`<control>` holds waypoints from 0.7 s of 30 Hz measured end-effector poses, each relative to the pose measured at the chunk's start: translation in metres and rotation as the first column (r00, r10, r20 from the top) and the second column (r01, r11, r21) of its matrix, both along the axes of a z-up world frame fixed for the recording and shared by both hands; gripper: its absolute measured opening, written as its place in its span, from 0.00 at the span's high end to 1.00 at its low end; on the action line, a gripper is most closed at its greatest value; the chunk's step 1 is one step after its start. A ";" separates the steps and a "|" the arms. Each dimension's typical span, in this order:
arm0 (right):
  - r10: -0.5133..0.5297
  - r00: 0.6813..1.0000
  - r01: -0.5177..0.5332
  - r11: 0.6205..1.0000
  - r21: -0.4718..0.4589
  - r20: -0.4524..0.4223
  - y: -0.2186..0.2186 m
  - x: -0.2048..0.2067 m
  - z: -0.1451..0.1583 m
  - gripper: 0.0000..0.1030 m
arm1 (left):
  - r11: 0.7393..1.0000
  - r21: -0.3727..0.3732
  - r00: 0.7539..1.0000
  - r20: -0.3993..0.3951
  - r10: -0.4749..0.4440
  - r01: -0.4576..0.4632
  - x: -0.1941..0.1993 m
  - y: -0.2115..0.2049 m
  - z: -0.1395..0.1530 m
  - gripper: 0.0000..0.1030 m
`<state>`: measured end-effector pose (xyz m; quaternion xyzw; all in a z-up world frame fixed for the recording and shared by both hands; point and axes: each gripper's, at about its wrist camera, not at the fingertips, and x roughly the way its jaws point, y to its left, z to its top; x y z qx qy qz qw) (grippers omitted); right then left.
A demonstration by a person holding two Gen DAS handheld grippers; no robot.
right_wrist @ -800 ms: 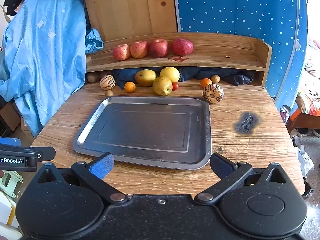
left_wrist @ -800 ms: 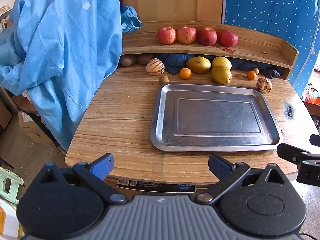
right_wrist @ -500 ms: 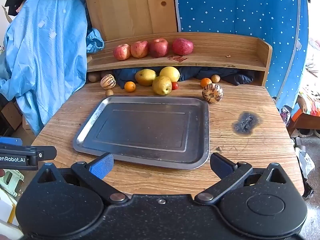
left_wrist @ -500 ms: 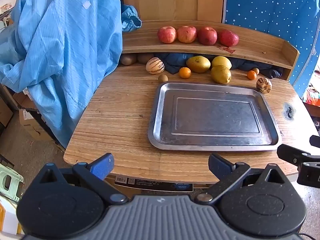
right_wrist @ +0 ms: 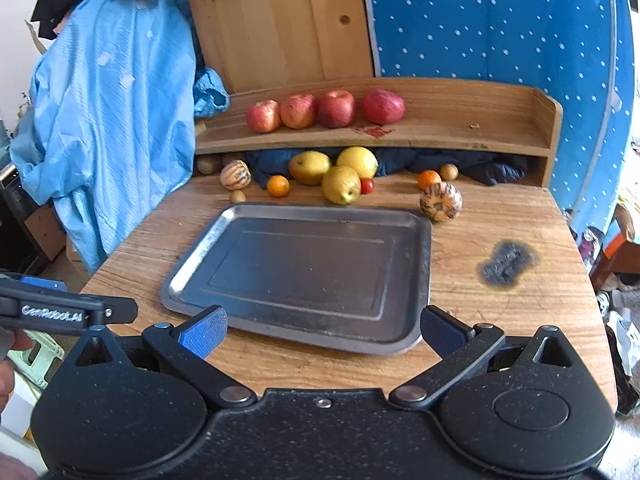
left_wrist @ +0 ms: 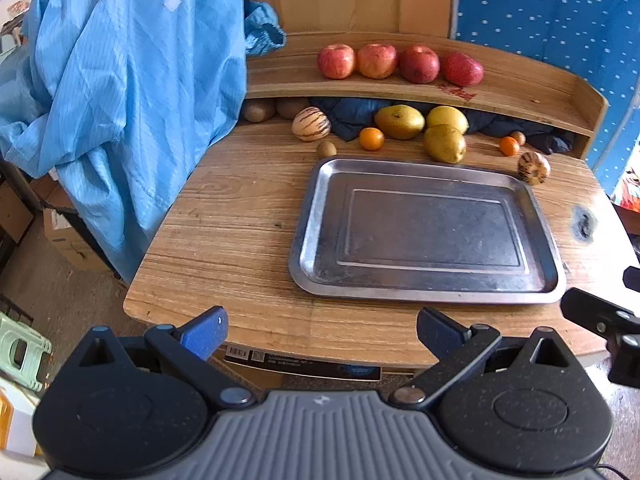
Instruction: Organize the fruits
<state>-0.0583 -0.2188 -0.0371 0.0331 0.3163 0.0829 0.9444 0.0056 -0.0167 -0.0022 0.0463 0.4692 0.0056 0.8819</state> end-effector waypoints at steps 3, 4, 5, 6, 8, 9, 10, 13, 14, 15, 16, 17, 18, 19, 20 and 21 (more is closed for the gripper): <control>0.001 1.000 -0.001 1.000 -0.002 0.023 0.000 0.004 0.003 0.01 | 1.000 0.006 1.000 0.013 0.012 -0.012 0.009 0.002 0.000 0.01; -0.002 1.000 0.002 1.000 -0.003 0.029 0.000 0.006 0.004 0.01 | 0.999 0.040 1.000 0.022 0.010 -0.011 0.012 0.002 -0.002 0.01; -0.004 0.999 0.004 1.000 -0.004 0.033 0.001 0.009 0.004 0.01 | 0.999 0.044 1.000 0.022 0.008 -0.009 0.016 0.002 -0.002 0.01; -0.007 0.999 0.007 1.000 -0.005 0.035 0.002 0.012 0.005 0.01 | 1.000 0.019 1.000 0.016 0.008 -0.009 0.020 0.003 -0.003 0.01; -0.010 0.999 0.010 1.000 -0.002 0.042 0.004 0.019 0.005 0.00 | 1.000 0.009 1.000 0.004 0.011 -0.011 0.030 0.006 -0.005 0.01; -0.011 0.999 0.011 1.000 -0.007 0.048 0.007 0.023 0.006 0.01 | 1.000 0.003 1.000 -0.003 0.013 -0.013 0.036 0.009 -0.005 0.01; -0.012 0.999 0.013 1.000 -0.013 0.052 0.009 0.027 0.006 0.01 | 1.000 -0.003 1.000 -0.004 0.015 -0.015 0.044 0.012 -0.006 0.01; -0.025 0.998 0.027 0.999 -0.034 0.063 0.018 0.045 0.006 0.00 | 1.000 -0.019 1.000 -0.006 0.011 -0.012 0.069 0.022 -0.010 0.01; -0.033 0.997 0.036 0.999 -0.041 0.068 0.021 0.052 0.006 0.00 | 1.000 -0.028 1.000 -0.010 0.006 -0.006 0.079 0.025 -0.012 0.01; -0.045 0.997 0.049 0.998 -0.048 0.069 0.025 0.060 0.006 0.00 | 1.000 -0.030 1.000 -0.014 -0.004 0.004 0.092 0.028 -0.014 0.01; -0.060 0.996 0.064 0.996 -0.054 0.064 0.029 0.066 0.006 0.00 | 0.999 -0.036 1.000 -0.019 -0.012 0.012 0.103 0.031 -0.016 0.01; -0.073 0.995 0.076 0.995 -0.057 0.064 0.035 0.074 0.007 0.00 | 0.999 -0.039 0.999 -0.029 -0.023 0.022 0.117 0.034 -0.016 0.01; -0.077 0.995 0.081 0.995 -0.056 0.066 0.040 0.080 0.007 0.00 | 0.999 -0.044 0.999 -0.027 -0.030 0.028 0.128 0.037 -0.016 0.01; -0.081 0.995 0.084 0.995 -0.054 0.060 0.045 0.087 0.005 0.00 | 0.998 -0.047 0.999 -0.017 -0.041 0.040 0.140 0.041 -0.015 0.01; -0.089 0.995 0.091 0.994 -0.052 0.044 0.052 0.095 0.002 0.00 | 0.998 -0.046 0.999 -0.009 -0.054 0.053 0.152 0.045 -0.015 0.01; -0.093 0.995 0.095 0.994 -0.055 0.028 0.058 0.103 0.000 0.01 | 0.997 -0.047 0.998 -0.015 -0.064 0.063 0.163 0.048 -0.017 0.01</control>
